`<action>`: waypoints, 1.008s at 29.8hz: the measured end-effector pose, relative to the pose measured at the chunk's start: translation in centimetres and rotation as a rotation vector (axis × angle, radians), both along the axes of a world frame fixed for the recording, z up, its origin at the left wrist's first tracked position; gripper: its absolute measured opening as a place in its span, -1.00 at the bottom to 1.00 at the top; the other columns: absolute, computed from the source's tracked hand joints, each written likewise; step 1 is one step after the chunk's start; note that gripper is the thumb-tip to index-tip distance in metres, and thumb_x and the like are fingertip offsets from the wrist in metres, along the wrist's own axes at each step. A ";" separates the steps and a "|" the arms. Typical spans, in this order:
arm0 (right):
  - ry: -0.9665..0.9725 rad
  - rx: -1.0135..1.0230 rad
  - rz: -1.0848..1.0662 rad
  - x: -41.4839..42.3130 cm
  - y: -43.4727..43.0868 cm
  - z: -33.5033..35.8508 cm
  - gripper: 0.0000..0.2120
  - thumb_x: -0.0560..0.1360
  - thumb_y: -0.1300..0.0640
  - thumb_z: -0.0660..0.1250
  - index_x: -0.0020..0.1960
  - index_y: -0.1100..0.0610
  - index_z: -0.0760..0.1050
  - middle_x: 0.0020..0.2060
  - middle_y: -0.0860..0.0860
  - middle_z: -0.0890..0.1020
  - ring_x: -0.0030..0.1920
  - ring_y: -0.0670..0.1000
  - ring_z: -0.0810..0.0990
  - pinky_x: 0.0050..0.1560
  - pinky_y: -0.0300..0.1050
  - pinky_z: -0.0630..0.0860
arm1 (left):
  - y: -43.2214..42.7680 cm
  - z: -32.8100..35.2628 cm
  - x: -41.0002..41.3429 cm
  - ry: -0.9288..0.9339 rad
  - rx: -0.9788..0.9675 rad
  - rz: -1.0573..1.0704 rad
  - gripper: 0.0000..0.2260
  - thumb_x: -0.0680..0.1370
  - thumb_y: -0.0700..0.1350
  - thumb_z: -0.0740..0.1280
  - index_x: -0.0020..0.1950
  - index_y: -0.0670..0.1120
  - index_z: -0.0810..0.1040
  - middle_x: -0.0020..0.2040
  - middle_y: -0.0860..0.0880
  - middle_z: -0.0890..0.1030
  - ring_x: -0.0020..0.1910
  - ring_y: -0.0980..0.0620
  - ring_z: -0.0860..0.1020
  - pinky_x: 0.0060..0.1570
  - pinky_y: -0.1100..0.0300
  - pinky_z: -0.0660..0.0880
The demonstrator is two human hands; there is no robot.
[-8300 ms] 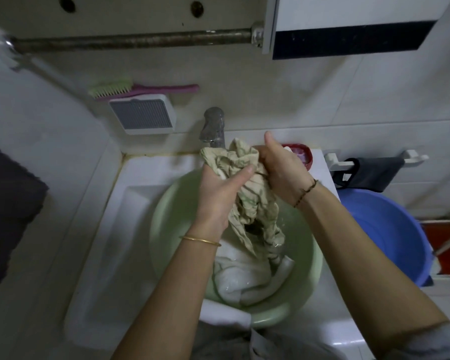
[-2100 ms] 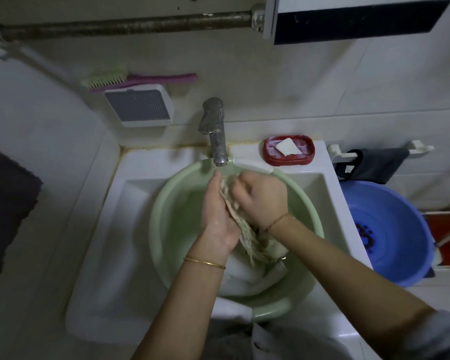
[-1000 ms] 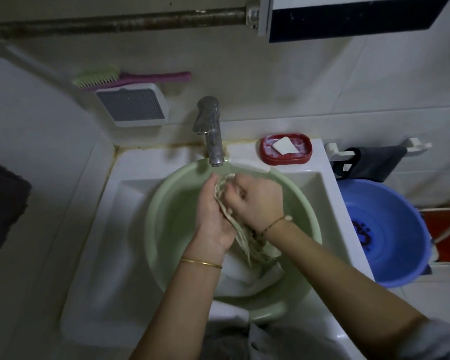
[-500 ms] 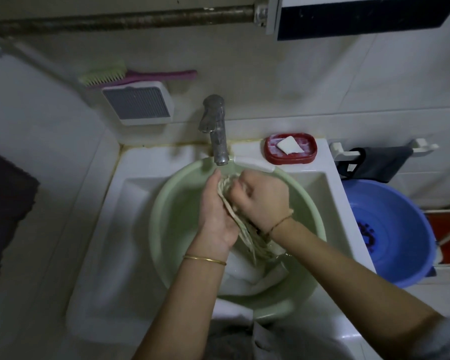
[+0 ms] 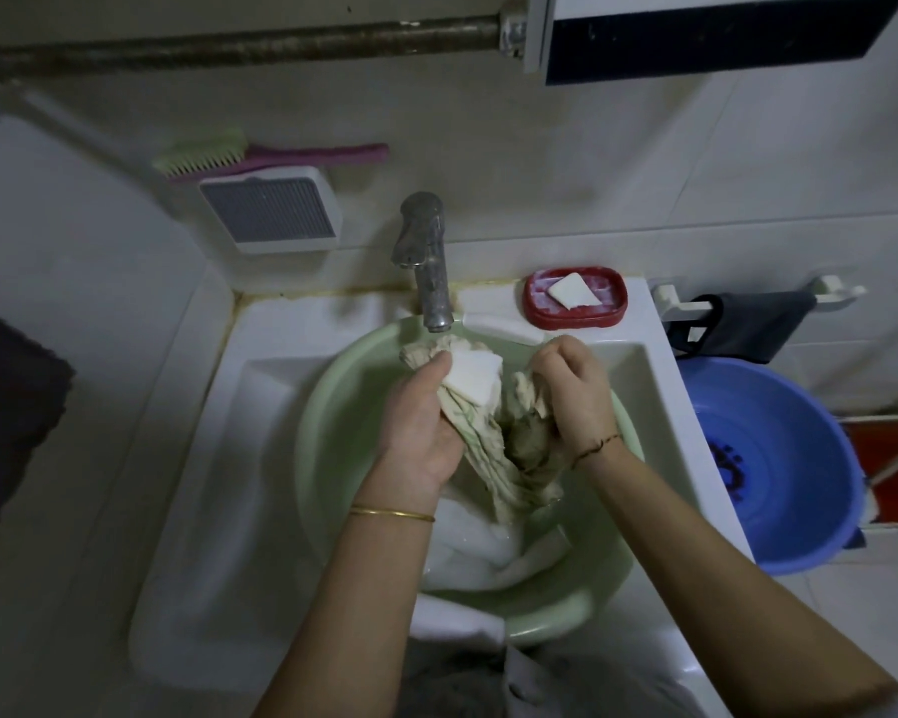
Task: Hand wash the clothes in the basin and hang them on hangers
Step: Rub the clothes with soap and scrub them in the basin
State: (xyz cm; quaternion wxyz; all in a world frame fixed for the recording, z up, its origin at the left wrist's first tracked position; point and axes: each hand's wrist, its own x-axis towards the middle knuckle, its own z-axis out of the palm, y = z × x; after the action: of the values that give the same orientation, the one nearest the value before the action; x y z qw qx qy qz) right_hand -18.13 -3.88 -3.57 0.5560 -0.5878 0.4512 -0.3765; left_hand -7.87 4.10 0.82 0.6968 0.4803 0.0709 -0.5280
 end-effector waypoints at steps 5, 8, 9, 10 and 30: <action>0.134 -0.190 0.297 0.0 0.7 0.0 -0.64 0.32 -0.05 0.40 0.09 -0.07 0.50 0.03 -0.03 0.54 0.01 -0.13 0.51 0.01 -0.34 0.46 | -0.6 -0.4 -0.8 -0.113 -0.004 -0.052 -0.74 0.60 -0.25 0.20 0.25 -0.32 0.47 0.09 -0.30 0.58 0.03 -0.24 0.58 0.11 -0.09 0.50; 0.312 -0.334 0.394 0.0 0.1 0.0 -0.38 0.27 -0.23 0.38 0.25 0.01 0.45 0.09 -0.03 0.45 0.03 -0.15 0.43 0.04 -0.38 0.40 | -1.3 0.0 -0.9 -0.108 -0.007 -0.050 -0.71 0.61 -0.19 0.17 0.26 -0.32 0.46 0.04 -0.26 0.58 -0.05 -0.14 0.58 0.06 -0.04 0.52; 0.340 -0.359 0.405 0.1 -0.2 0.1 -0.40 0.29 -0.18 0.40 0.26 0.04 0.44 0.08 -0.02 0.44 0.03 -0.13 0.43 0.04 -0.32 0.42 | -1.5 0.1 -0.9 -0.097 0.007 -0.059 -0.69 0.62 -0.18 0.16 0.27 -0.32 0.45 0.03 -0.26 0.58 -0.06 -0.13 0.59 0.03 -0.02 0.54; 0.371 -0.383 0.406 0.1 -0.6 0.2 -0.44 0.33 -0.10 0.43 0.27 0.07 0.44 0.08 -0.01 0.43 0.01 -0.11 0.44 0.03 -0.28 0.43 | -1.6 0.1 -0.9 -0.100 0.022 -0.072 -0.69 0.62 -0.19 0.14 0.27 -0.33 0.46 0.02 -0.26 0.59 -0.08 -0.13 0.60 -0.01 0.02 0.56; -0.196 0.505 -0.294 1.0 -11.7 -3.1 -0.88 0.56 0.33 0.22 -0.11 0.26 0.51 -0.44 -0.01 0.58 -0.43 -0.12 0.54 -0.34 -0.27 0.49 | -5.4 -0.6 -0.2 -0.149 0.107 -0.136 -0.72 0.61 -0.21 0.14 0.21 -0.34 0.49 0.06 -0.31 0.60 -0.03 -0.18 0.60 0.18 -0.11 0.47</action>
State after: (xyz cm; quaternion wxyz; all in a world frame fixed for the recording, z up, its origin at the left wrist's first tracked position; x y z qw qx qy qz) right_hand -17.10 -15.61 -6.65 0.6649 -0.3204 0.5550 -0.3837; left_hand -8.05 -1.32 0.22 0.6362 0.5585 0.0142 -0.5321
